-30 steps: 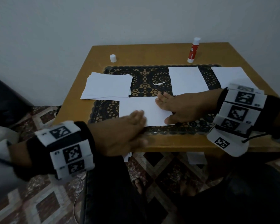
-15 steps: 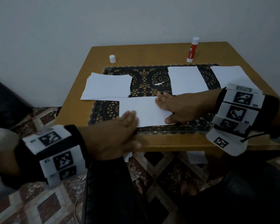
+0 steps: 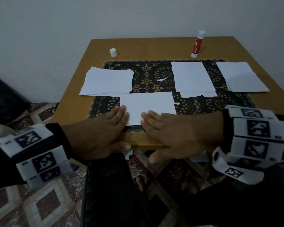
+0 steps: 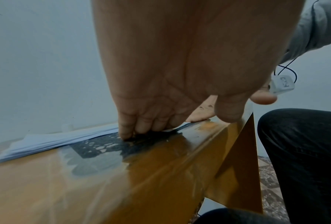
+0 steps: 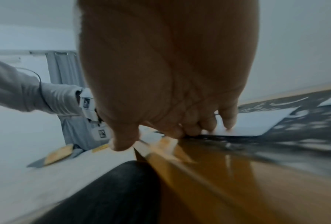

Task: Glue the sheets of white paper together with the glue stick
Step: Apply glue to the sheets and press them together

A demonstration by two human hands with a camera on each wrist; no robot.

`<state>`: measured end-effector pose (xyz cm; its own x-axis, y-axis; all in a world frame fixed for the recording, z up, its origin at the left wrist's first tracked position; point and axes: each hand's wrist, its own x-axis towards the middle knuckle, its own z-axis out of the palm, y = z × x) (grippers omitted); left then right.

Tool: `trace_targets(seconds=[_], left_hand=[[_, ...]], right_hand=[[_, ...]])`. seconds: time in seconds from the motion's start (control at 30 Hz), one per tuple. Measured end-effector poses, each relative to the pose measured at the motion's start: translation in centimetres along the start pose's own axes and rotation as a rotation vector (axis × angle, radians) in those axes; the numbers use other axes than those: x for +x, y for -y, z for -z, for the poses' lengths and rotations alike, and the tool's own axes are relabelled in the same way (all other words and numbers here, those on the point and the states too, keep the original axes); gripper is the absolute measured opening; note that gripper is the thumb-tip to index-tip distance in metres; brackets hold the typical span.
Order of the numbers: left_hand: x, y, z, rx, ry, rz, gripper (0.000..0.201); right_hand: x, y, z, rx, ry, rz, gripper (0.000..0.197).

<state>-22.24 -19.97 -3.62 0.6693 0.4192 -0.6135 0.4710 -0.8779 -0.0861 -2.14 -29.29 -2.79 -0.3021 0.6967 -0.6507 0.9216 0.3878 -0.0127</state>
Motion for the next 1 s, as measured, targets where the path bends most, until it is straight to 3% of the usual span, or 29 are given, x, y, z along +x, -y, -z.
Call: trace_targets(seconds=[0.17,0.27,0.4,0.53,0.6,0.67,0.87,1.0], left_hand=[[-0.1,-0.1,-0.2,0.006,-0.028,0.005,0.101],[-0.1,-0.3,0.5,0.032,-0.064,0.002,0.102],[0.0,-0.2,2.1,0.067,-0.174,-0.012,0.108],[0.8,-0.1,3.4,0.130,-0.249,-0.029,0.066],[0.9,0.0,3.7,0.122,-0.272,-0.036,0.050],[0.9,0.1,3.7,0.078,-0.289,-0.037,0.044],[1.0,0.3,4.1,-0.094,-0.332,-0.007,0.038],[1.3,0.4,4.5,-0.165,-0.327,0.024,0.032]], right_hand=[[-0.5,-3.8,-0.6,-0.014,-0.048,-0.106,0.103],[-1.2,-2.6,-1.7,-0.010,-0.018,-0.101,0.110],[-1.0,-3.4,-1.0,0.025,-0.042,-0.112,0.103],[1.6,-6.5,1.6,0.128,-0.254,-0.272,0.081],[2.7,-6.9,2.4,0.129,-0.463,-0.266,0.054],[3.4,-7.1,2.7,0.149,-0.550,-0.250,0.046],[3.7,-7.8,3.8,0.223,-0.496,-0.304,0.066],[4.0,-7.7,4.2,0.303,-0.489,-0.312,0.059]])
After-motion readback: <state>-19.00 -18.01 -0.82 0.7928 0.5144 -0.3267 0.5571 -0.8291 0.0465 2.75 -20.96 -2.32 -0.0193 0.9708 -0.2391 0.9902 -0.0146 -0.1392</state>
